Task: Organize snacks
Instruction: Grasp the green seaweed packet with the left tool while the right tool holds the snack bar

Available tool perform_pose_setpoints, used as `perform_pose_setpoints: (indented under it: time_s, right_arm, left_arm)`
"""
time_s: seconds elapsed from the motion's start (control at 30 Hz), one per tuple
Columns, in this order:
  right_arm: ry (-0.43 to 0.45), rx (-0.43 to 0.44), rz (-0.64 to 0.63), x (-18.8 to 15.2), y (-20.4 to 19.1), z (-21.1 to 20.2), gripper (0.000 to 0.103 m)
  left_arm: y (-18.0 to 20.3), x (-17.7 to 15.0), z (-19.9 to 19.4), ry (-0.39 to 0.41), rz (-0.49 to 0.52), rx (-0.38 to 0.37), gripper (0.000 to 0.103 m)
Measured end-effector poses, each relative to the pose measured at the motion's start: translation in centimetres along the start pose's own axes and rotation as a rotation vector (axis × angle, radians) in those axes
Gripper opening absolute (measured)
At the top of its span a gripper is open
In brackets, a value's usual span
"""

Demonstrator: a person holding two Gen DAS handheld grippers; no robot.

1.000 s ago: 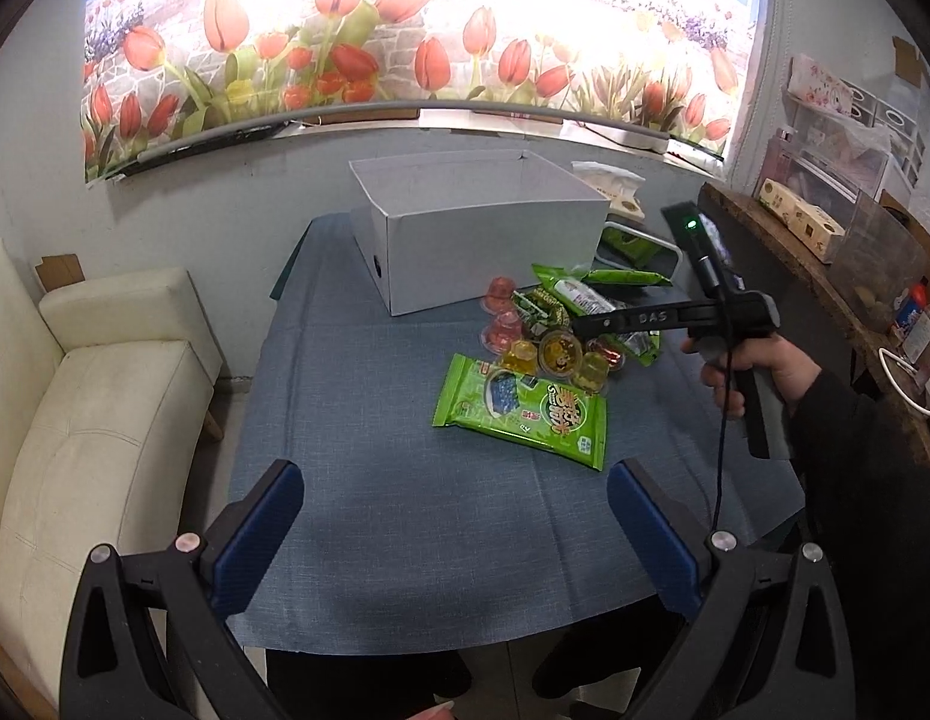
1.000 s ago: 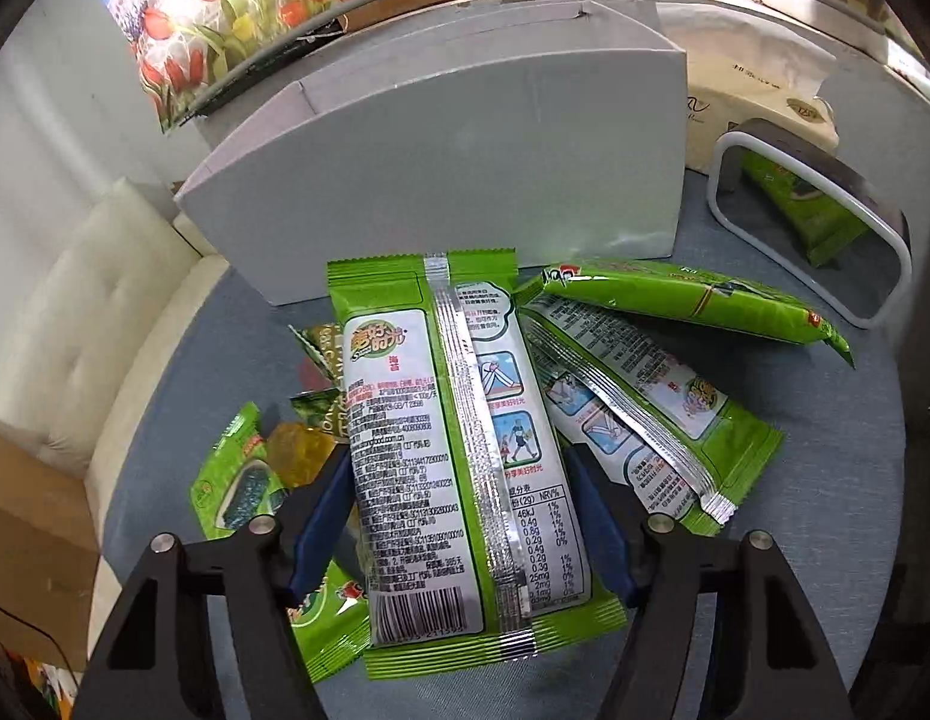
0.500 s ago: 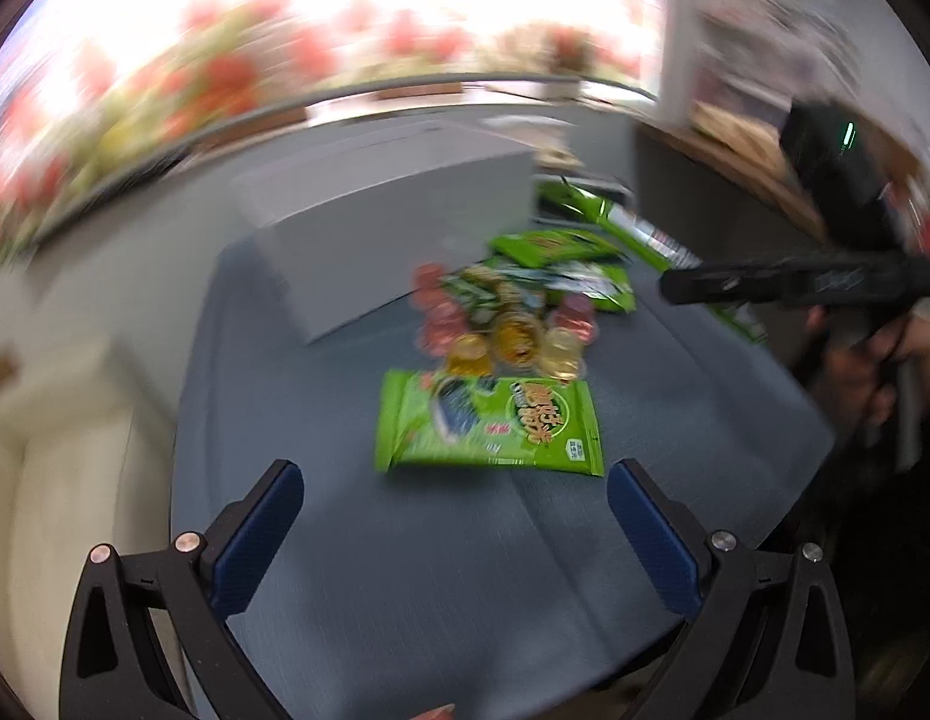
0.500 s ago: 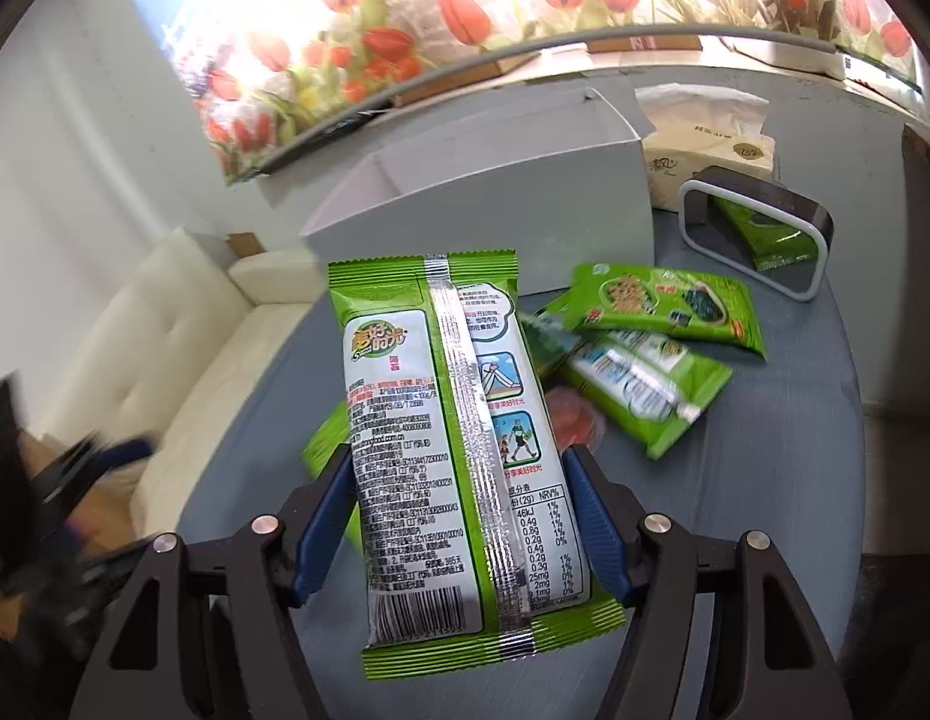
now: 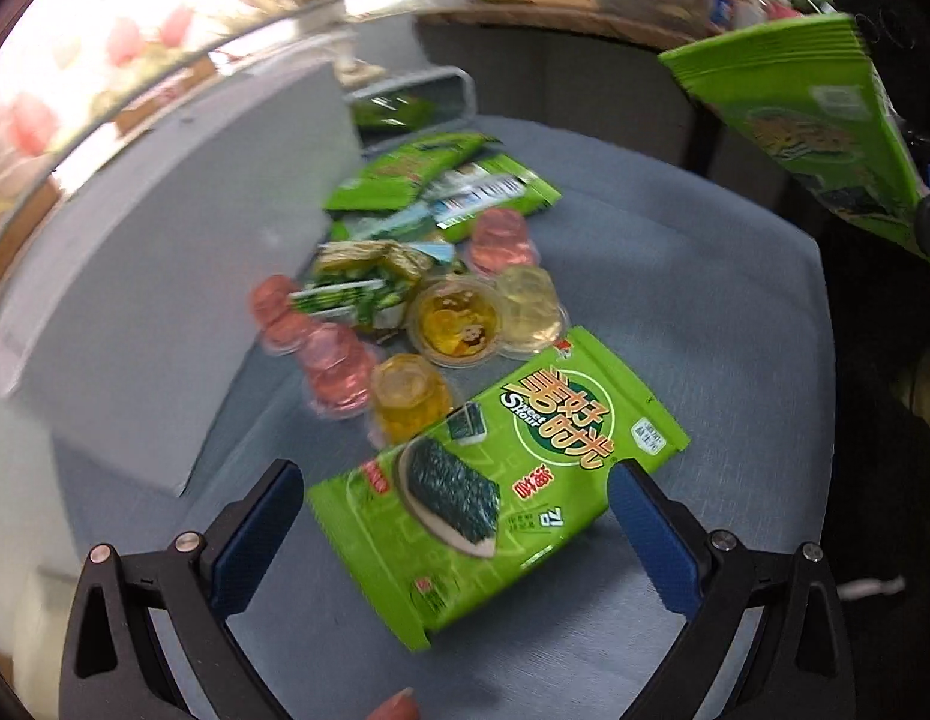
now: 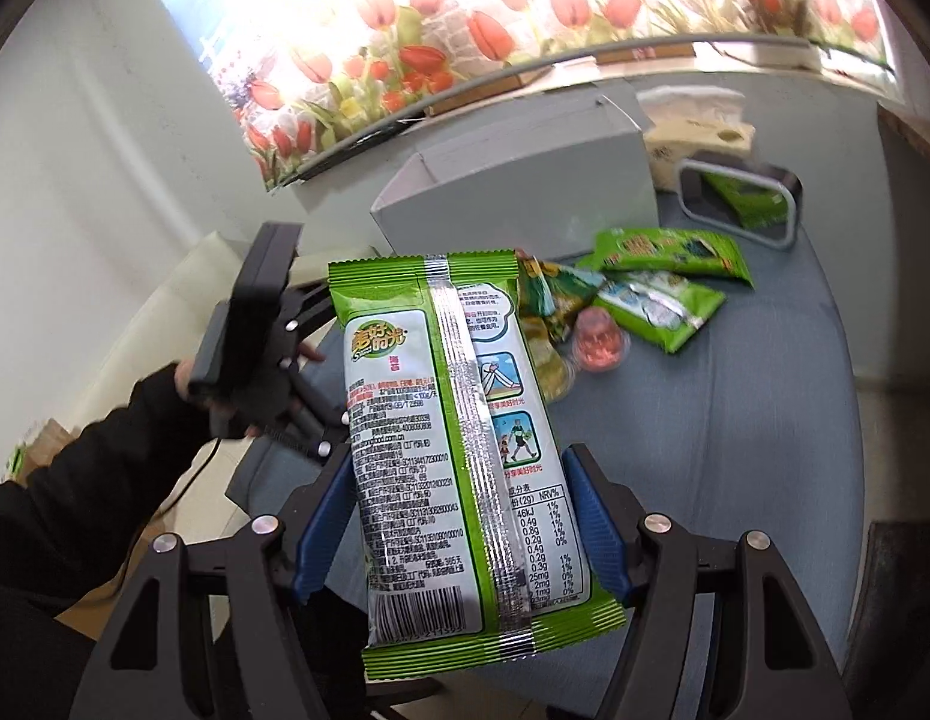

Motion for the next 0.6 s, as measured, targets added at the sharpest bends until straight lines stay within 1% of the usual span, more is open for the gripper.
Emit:
perform_pose_setpoints:
  time_s: [0.07, 0.13, 0.23, 0.27, 0.33, 0.43, 0.47, 0.53, 0.6]
  right_arm:
    - [0.002, 0.000, 0.015, -0.5, 0.1, -0.4, 0.073]
    - [0.005, -0.004, 0.028, -1.1, 0.1, -0.9, 0.073]
    - [0.008, 0.001, 0.054, -1.7, 0.3, -1.4, 0.073]
    - [0.008, 0.002, 0.061, -1.9, 0.3, -1.5, 0.073]
    - [0.003, 0.001, 0.068, -2.3, 0.2, -1.6, 0.073]
    - [-0.001, -0.001, 0.070, -2.6, 0.2, -1.6, 0.073]
    - [-0.001, -0.007, 0.073, -2.7, 0.2, -1.6, 0.073]
    - [0.001, -0.017, 0.074, -2.7, 0.2, -1.7, 0.073]
    - [0.006, -0.008, 0.078, -2.7, 0.1, -1.8, 0.073]
  left_arm:
    - [0.1, 0.2, 0.8, -0.034, 0.036, -0.042, 0.103]
    - [0.0, 0.3, 1.5, -0.064, 0.060, -0.110, 0.103]
    - [0.2, 0.5, 2.4, -0.106, 0.097, -0.188, 0.103]
    - [0.3, 0.5, 2.6, -0.119, 0.109, -0.196, 0.103]
    - [0.4, 0.4, 3.2, -0.140, 0.133, -0.234, 0.103]
    - [0.4, 0.3, 4.4, -0.181, 0.150, -0.237, 0.103]
    - [0.6, 0.0, 4.6, -0.200, 0.153, -0.252, 0.103]
    - [1.3, -0.4, 4.8, -0.204, 0.181, -0.242, 0.103]
    - [1.7, -0.5, 4.7, -0.197, 0.167, -0.245, 0.103]
Point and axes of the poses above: each gripper's, at about its wrist camera, not at the fingertips, and z roughly the way its jaws point, y to its right, x to its top, the point moved 6 cm from there along z, roughly the way its jaws point, and after that the axes turned 7 degrees about -x, right-handed, at the moved point
